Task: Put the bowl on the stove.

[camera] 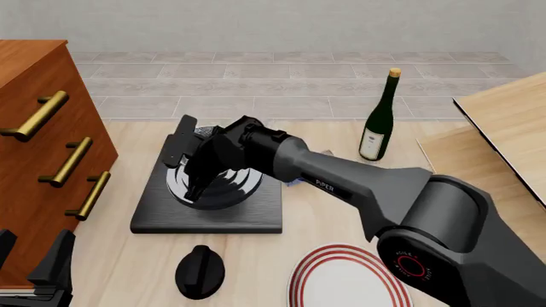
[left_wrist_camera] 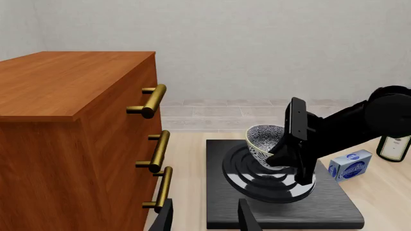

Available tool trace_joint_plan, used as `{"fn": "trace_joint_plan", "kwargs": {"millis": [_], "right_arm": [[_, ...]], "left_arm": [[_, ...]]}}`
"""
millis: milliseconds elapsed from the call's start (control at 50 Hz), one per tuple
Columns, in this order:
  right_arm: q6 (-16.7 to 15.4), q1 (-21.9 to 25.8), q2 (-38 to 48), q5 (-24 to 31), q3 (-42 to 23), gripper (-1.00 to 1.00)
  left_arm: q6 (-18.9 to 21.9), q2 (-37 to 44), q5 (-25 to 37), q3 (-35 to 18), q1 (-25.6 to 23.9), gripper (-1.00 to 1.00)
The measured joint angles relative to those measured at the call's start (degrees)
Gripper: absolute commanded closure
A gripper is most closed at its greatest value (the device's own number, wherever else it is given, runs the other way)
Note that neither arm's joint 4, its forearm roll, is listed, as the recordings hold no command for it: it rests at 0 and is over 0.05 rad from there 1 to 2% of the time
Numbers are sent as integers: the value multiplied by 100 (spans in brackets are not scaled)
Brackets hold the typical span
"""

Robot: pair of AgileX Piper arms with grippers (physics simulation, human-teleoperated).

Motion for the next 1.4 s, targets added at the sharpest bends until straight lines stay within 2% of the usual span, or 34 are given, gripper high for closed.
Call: {"fn": "trace_joint_plan", "kwargs": {"millis": [1000, 1020, 1400], "right_arm": [[156, -122, 390, -17, -206, 100], [155, -122, 391, -16, -207, -100], [155, -125, 335, -13, -226, -100]], "left_arm": [[0, 0, 0, 0, 0, -100], [0, 0, 0, 0, 0, -100], [0, 0, 0, 0, 0, -100]]}}
